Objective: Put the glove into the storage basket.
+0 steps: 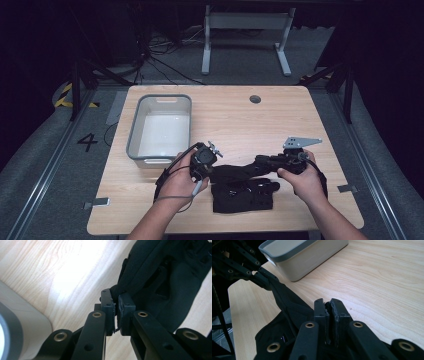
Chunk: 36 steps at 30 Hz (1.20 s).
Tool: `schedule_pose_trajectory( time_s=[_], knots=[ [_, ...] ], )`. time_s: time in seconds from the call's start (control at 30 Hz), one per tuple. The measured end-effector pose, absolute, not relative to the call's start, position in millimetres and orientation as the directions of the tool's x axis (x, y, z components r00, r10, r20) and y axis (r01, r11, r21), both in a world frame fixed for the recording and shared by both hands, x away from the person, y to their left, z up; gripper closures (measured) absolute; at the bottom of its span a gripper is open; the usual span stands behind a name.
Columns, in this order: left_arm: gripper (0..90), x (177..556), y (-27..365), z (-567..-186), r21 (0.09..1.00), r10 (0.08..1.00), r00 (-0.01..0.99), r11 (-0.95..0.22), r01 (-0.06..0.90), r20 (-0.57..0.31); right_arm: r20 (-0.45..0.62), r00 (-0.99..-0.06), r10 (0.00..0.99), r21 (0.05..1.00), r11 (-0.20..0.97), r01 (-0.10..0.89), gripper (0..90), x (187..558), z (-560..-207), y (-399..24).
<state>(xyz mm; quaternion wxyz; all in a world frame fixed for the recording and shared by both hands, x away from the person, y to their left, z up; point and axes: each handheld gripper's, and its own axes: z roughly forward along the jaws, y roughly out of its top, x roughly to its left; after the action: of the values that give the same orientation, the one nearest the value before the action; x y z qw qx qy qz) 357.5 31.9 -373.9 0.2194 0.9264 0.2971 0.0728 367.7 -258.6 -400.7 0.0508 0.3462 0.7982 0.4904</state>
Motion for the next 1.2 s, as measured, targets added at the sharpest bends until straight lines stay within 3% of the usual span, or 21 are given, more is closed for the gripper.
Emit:
schedule_pose_trajectory(
  time_s=[0.5, 0.63, 0.9, 1.07, 1.2],
  knots=[
    [83.0, 342, 29, -378, 0.328, 0.480, 0.862, -0.797, 0.506, -0.164, 0.282, -0.756, 0.591, 0.783, 0.314, 0.538, 79.6, 330, -419, -270],
    [75.2, 338, 29, -386, 0.269, 0.435, 0.874, -0.834, 0.482, -0.217, 0.276, -0.759, 0.590, 0.765, 0.344, 0.545, 74.7, 322, -422, -273],
    [69.2, 332, 31, -384, 0.279, 0.380, 0.880, -0.845, 0.456, -0.285, 0.257, -0.771, 0.582, 0.729, 0.406, 0.550, 66.3, 301, -423, -279],
    [71.0, 328, 29, -381, 0.319, 0.367, 0.882, -0.832, 0.453, -0.295, 0.225, -0.761, 0.609, 0.726, 0.417, 0.547, 69.1, 295, -421, -289],
    [73.2, 324, 22, -390, 0.287, 0.374, 0.882, -0.845, 0.452, -0.288, 0.168, -0.738, 0.653, 0.715, 0.434, 0.548, 71.2, 298, -423, -297]
  ],
)
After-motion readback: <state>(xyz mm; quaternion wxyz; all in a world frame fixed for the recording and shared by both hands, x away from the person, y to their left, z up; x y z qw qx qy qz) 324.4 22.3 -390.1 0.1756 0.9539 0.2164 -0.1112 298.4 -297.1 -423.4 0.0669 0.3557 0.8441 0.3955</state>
